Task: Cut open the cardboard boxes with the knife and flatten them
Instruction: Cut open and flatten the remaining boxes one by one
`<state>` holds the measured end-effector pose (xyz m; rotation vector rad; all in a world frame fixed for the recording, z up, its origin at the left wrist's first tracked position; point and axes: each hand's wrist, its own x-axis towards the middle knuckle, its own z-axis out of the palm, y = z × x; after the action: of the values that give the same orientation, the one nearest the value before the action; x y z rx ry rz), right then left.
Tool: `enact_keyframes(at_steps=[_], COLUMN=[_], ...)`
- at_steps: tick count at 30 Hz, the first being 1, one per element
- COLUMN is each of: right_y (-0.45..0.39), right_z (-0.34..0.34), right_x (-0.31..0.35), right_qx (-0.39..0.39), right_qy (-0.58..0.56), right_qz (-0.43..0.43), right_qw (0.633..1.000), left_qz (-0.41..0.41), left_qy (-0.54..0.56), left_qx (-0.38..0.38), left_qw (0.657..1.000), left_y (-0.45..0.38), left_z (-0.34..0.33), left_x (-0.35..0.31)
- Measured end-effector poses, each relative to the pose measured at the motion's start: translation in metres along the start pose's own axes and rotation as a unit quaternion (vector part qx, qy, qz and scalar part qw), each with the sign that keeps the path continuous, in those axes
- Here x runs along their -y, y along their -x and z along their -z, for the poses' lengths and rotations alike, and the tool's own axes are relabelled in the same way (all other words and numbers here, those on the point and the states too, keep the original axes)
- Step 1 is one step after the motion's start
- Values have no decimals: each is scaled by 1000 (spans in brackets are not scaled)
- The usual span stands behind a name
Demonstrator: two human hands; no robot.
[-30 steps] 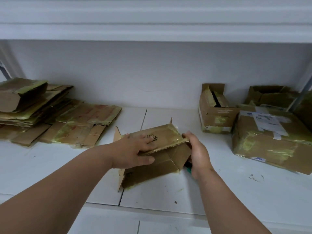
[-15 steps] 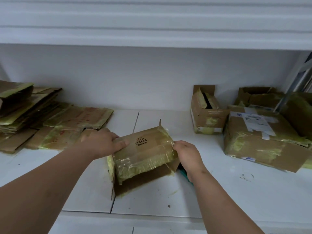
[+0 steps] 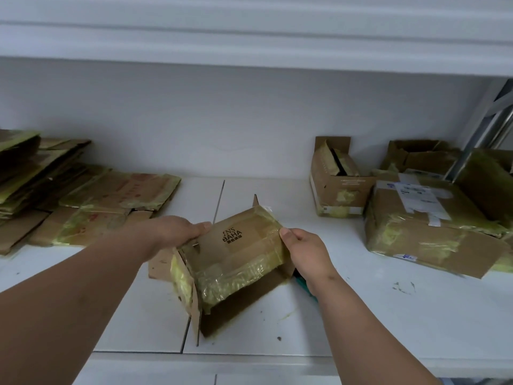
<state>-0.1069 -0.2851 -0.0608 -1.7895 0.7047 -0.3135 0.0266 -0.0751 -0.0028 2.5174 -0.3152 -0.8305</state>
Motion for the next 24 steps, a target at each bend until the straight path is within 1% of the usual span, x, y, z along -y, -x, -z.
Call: enact_keyframes(at_steps=[3, 5, 7, 8, 10, 11, 13, 15, 16, 17, 18, 19, 21, 22, 24], right_y=[0, 0, -1, -2, -1, -1, 0, 1, 1, 1, 1, 2, 7, 11, 16], right_z=[-2, -2, -2, -1, 0, -1, -3, -8, -8, -8, -7, -5, -3, -3, -8], right_x=[0, -1, -3, -3, -3, -4, -9, -11, -12, -12, -11, -10, -9, -9, -9], right_qx=[-7, -18, -25, -29, -27, -25, -17, -8, -6, -7, -13, -27, -62, -66, -28], right_qy=[-5, -14, -26, -40, -78, -92, -102, -89, -60, -8, 68, 158, 320, 370, 416], right_qz=[-3, -10, -23, -30, -48, -56, -70, -73, -64, -46, -25, -2, 56, 88, 155], right_qw=[1000, 1000, 999, 998, 995, 994, 992, 993, 996, 999, 997, 987, 944, 923, 896], left_qz=[-20, -33, -54, -72, -118, -129, -128, -114, -100, -85, -75, -71, -83, -94, -106], left_qy=[98, 147, 170, 171, 124, 72, -46, -104, -107, -105, -111, -126, -143, -152, -205], left_qx=[-59, -73, -83, -106, -175, -203, -253, -274, -281, -285, -287, -287, -265, -238, -173], left_qw=[993, 986, 980, 977, 970, 968, 958, 949, 949, 949, 948, 947, 950, 955, 958], left_y=[0, -4, -7, -7, -10, -12, -16, -20, -20, -20, -19, -17, -16, -16, -16], left_z=[9, 10, 6, 2, -7, -12, -21, -29, -32, -36, -40, -45, -53, -59, -71], left_x=[3, 5, 9, 10, 10, 10, 12, 15, 16, 18, 18, 19, 23, 26, 34])
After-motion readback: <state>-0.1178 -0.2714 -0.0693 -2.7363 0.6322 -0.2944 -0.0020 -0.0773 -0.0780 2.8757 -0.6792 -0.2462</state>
